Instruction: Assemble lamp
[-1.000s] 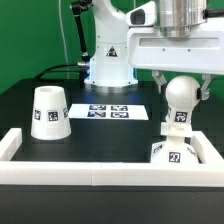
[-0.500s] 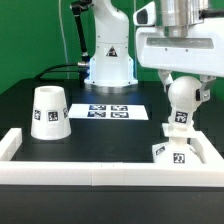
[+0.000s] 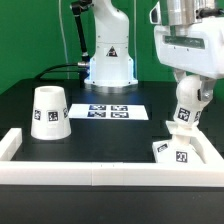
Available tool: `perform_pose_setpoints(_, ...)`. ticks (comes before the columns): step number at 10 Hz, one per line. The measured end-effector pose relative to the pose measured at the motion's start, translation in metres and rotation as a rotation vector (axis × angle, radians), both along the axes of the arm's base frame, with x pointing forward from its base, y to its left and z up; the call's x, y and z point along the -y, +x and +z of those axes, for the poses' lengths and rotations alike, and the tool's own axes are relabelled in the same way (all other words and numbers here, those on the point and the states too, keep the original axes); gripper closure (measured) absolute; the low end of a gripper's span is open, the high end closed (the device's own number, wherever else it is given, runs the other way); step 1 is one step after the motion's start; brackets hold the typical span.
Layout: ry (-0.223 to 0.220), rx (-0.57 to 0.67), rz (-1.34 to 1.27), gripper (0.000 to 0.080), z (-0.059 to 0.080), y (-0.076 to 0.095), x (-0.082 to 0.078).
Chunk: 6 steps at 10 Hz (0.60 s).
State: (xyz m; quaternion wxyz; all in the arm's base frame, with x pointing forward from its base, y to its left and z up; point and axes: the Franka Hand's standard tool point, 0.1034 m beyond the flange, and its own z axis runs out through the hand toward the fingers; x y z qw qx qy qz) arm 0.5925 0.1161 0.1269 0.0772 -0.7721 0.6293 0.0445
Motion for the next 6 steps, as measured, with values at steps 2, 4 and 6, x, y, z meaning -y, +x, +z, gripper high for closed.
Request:
perform_pose_setpoints(2, 0.007, -0.002, -0.014, 0.0124, -0.0003, -0.0004, -0.0035)
perform_pose_setpoints(4, 0.001, 0.005, 0.047, 0.0107, -0.001, -0.0015, -0.0039)
perform_pose_setpoints(6, -0.006, 0.012, 0.173, 0.0101, -0.0049, -0.0078, -0.004)
